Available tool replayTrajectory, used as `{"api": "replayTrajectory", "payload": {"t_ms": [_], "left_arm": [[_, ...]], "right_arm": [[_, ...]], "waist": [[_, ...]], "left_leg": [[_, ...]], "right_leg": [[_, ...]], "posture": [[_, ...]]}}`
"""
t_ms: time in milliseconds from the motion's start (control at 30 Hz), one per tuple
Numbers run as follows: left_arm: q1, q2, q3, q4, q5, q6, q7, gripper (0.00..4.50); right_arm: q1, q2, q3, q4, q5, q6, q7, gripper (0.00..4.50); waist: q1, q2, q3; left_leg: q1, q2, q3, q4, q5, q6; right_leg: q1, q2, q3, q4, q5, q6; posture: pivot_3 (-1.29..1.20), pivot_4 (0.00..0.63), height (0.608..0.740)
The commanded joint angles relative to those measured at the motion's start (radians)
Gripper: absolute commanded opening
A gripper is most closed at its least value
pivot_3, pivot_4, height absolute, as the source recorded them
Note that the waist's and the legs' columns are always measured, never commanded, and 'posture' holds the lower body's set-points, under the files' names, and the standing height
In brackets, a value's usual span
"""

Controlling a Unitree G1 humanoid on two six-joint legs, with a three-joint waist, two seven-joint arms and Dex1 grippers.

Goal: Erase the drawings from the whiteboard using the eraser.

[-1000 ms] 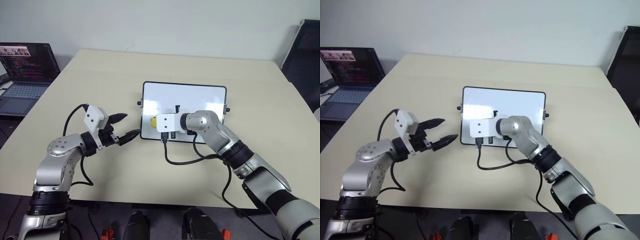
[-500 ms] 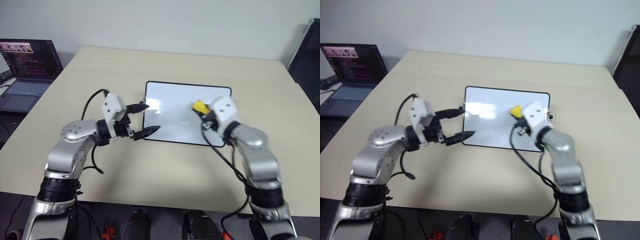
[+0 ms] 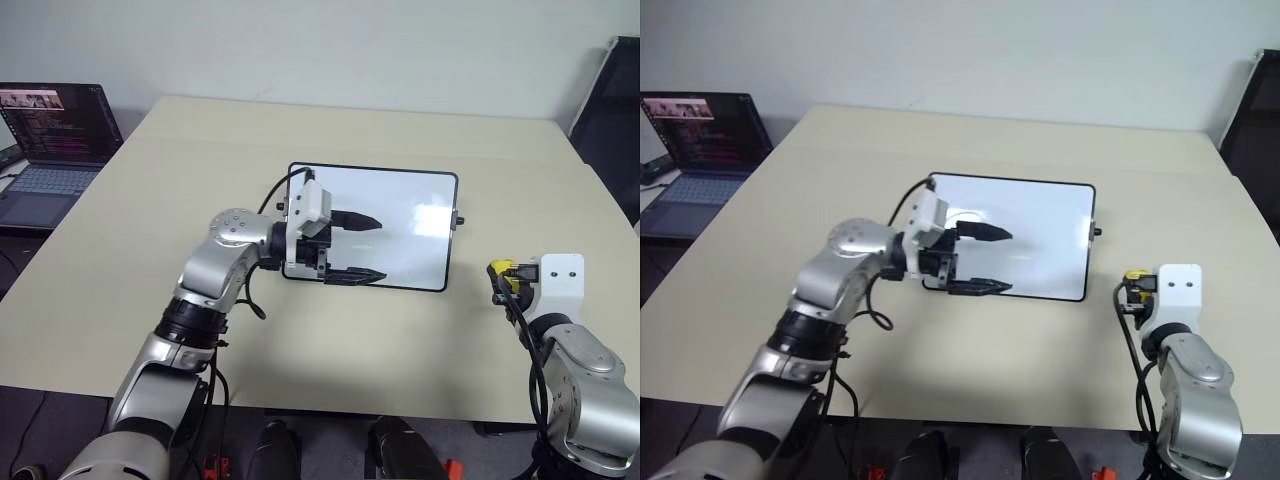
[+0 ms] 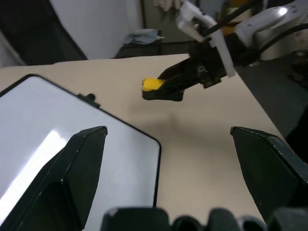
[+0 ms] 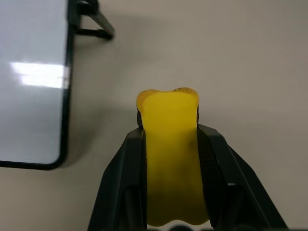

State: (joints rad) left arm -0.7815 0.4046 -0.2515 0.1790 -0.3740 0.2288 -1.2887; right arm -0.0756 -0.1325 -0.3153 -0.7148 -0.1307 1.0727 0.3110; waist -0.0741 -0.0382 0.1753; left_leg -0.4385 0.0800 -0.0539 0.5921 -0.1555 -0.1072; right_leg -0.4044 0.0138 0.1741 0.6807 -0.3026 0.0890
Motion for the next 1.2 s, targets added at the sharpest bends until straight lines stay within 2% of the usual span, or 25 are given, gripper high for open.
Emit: {"api": "replayTrajectory", "payload": {"t_ms": [33,233,500,567,633,833,1100,1200], "left_arm": [[-0.057,-0.073,-0.028,0.055,0.033,-0.074,-0.017,4.5],[-0.081,-0.137,-0.08,0.093,0.079,-0.122,-0.064,4.5],[-0.069,-0.147,-0.09,0.081,0.105,-0.12,-0.063,4.5],[-0.058,-0.141,-0.086,0.072,0.106,-0.117,-0.06,4.5],[-0.052,-0.138,-0.083,0.068,0.106,-0.115,-0.056,4.5],[-0.053,-0.134,-0.048,0.087,0.111,-0.125,0.0,4.5],[0.048,-0.081,0.072,-0.03,0.121,-0.094,0.21,4.5],[0.172,-0.076,0.172,-0.198,0.107,0.024,0.412,4.5]], "right_arm": [[-0.008,-0.017,-0.009,0.102,0.001,-0.089,-0.062,1.09],[-0.101,-0.07,-0.071,0.282,0.066,-0.171,-0.088,1.09],[-0.142,-0.13,-0.103,0.392,0.153,-0.192,-0.081,1.09],[-0.15,-0.14,-0.105,0.42,0.168,-0.203,-0.083,1.81],[-0.155,-0.149,-0.109,0.439,0.182,-0.213,-0.09,2.32],[-0.154,-0.176,-0.107,0.454,0.222,-0.24,-0.091,4.46],[-0.081,-0.159,-0.09,0.178,0.331,-0.276,-0.053,4.46],[0.039,-0.118,-0.046,0.028,0.362,-0.303,-0.046,4.46]], "waist": [[-0.002,0.0,0.0],[-0.015,0.002,0.001],[-0.013,0.003,0.001],[-0.013,0.003,0.001],[-0.013,0.003,0.001],[-0.013,0.004,0.002],[-0.012,0.007,0.002],[-0.009,0.008,0.002]], "left_leg": [[0.0,0.0,0.0,0.0,0.0,0.0],[0.0,0.0,0.0,0.0,0.0,0.0],[0.0,0.0,0.0,-0.001,0.0,0.0],[0.0,0.0,0.0,-0.001,0.0,0.0],[0.0,0.0,0.0,-0.001,0.0,0.0],[0.0,0.0,0.0,-0.001,0.0,0.0],[0.0,0.0,-0.001,-0.001,0.0,0.0],[0.0,0.0,-0.002,-0.002,0.0,0.0]], "right_leg": [[0.0,0.0,0.0,0.0,0.0,0.0],[0.0,0.0,0.001,0.0,0.0,0.001],[0.0,0.0,0.001,0.0,0.0,0.001],[0.0,0.0,0.001,0.0,0.0,0.001],[0.0,0.0,0.001,0.0,0.0,0.001],[0.0,0.0,0.001,0.0,0.0,0.001],[0.0,0.001,0.0,0.001,0.0,0.001],[0.001,0.0,0.0,0.0,0.0,0.002]], "posture": [[0.0,0.15,0.74],[0.0,0.15,0.74],[0.0,0.15,0.74],[0.0,0.15,0.74],[0.0,0.15,0.74],[0.0,0.15,0.74],[0.0,0.15,0.74],[0.0,0.15,0.74]]}}
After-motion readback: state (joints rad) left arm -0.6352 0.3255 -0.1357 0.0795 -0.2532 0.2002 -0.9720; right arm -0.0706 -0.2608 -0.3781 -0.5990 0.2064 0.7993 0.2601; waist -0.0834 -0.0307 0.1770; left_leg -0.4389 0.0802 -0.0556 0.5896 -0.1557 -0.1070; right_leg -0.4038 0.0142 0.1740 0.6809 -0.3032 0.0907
